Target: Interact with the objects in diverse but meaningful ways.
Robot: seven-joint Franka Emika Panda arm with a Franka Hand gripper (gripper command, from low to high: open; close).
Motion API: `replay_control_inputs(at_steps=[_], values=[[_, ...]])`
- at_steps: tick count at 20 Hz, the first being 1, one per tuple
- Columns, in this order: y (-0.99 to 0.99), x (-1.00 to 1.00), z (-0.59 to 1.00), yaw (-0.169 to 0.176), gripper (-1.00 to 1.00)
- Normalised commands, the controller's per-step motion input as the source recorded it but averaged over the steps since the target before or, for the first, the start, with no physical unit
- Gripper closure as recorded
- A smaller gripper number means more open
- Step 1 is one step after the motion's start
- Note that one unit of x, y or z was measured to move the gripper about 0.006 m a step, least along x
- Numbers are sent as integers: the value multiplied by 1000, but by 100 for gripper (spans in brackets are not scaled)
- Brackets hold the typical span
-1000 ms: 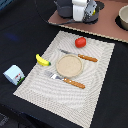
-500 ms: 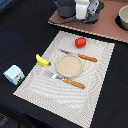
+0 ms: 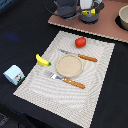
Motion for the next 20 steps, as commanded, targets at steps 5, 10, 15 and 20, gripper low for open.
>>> replay_control_inputs(at_steps=[5,10,15,20], values=[[-497,792,529,-109,-100],[-672,661,166,-64,-100],[-789,330,-3,-2,-100],[-622,218,-10,9,-100]])
